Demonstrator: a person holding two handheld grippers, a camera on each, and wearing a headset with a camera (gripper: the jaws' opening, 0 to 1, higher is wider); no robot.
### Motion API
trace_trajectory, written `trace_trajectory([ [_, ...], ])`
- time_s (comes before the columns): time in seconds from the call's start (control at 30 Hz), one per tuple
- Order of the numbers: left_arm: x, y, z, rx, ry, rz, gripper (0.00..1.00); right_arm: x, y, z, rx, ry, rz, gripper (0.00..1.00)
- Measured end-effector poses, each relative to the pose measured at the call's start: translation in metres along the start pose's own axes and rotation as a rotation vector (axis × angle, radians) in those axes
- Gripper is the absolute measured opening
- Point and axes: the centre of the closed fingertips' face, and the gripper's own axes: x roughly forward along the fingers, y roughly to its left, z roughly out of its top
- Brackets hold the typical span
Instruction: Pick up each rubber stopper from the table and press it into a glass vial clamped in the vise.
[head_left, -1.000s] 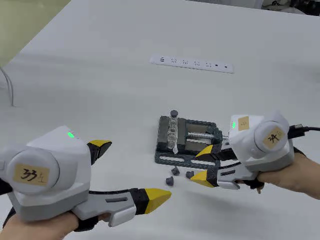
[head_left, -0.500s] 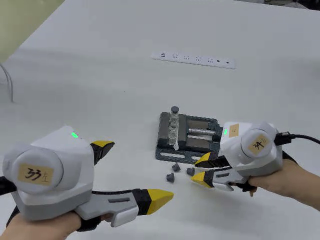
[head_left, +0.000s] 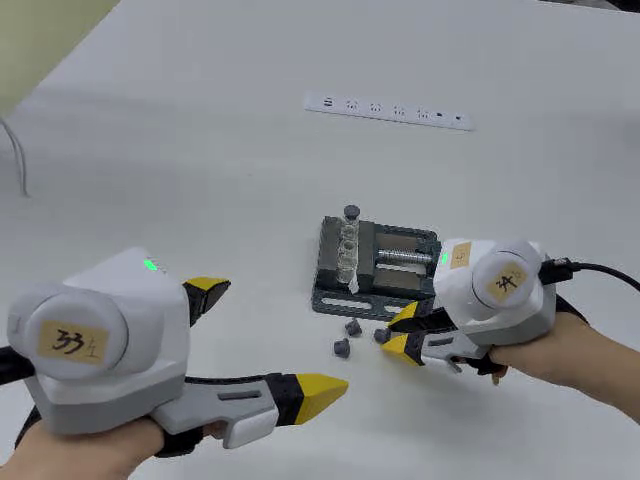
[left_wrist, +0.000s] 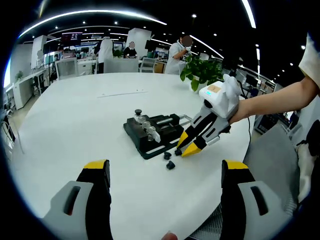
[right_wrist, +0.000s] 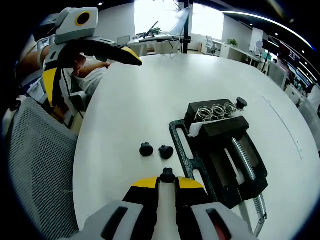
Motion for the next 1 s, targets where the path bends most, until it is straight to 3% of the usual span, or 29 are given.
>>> trace_trajectory([
  [0.33,0.002,-0.005,-0.002,0.016,0.011,-0.015,0.89,-0.008,0.002,0.004,-0.006,-0.002,0.022,0.07],
  [0.47,0.003,-0.005,-0.005,0.047,0.024,-0.025,0.87,-0.022,0.007,0.006,-0.040,0.017,0.047,0.07],
  [0.6,0.005,-0.007,-0.007,0.088,0.040,-0.044,0.85,-0.040,0.007,0.006,-0.143,0.060,0.065,0.07],
  [0.8,0.013,-0.013,-0.009,0.139,0.064,-0.089,0.79,-0.066,0.016,0.013,-0.242,0.099,0.113,0.07],
  [1.0,0.025,-0.027,-0.005,0.243,0.076,-0.154,0.68,-0.088,0.019,0.019,-0.321,0.199,0.157,0.07],
])
